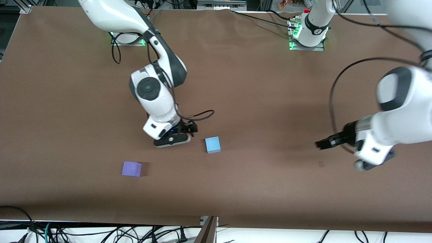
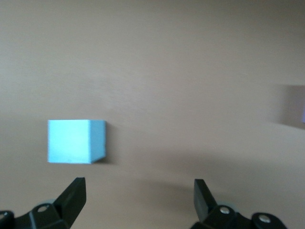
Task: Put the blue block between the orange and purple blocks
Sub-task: 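Grasp the light-blue cube with the right gripper while the left gripper withdraws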
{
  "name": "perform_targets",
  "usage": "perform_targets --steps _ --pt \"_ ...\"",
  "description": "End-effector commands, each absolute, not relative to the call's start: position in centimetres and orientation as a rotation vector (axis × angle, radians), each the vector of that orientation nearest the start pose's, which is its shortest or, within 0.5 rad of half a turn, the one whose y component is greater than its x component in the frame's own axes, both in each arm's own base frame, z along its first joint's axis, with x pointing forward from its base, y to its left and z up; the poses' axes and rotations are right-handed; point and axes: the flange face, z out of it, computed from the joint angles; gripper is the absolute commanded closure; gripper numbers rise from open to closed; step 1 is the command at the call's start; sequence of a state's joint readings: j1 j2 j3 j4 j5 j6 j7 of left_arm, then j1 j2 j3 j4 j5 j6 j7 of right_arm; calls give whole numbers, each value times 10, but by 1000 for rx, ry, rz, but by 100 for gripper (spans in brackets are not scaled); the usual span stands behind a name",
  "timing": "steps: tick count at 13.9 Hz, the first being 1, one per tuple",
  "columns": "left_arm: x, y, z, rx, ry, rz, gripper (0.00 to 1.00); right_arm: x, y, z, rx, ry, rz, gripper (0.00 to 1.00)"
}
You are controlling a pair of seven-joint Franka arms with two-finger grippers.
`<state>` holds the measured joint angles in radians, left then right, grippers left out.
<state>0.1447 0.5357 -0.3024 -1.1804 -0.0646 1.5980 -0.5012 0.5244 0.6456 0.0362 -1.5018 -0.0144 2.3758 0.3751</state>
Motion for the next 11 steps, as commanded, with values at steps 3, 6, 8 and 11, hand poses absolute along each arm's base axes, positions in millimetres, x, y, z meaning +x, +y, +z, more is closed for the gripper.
perform_targets --steps 3,6,8,11 --pt "626 -47 557 -3057 -484 255 0 618 425 270 -2934 -350 -442 0" --pt "604 -49 538 -2986 -454 260 0 611 441 245 -2886 -378 -506 0" --pt "605 -49 511 -2995 -450 218 0 610 450 239 -2863 -388 -537 0" --pt "611 -49 508 -3006 -452 188 0 611 461 240 -2850 -400 -551 0"
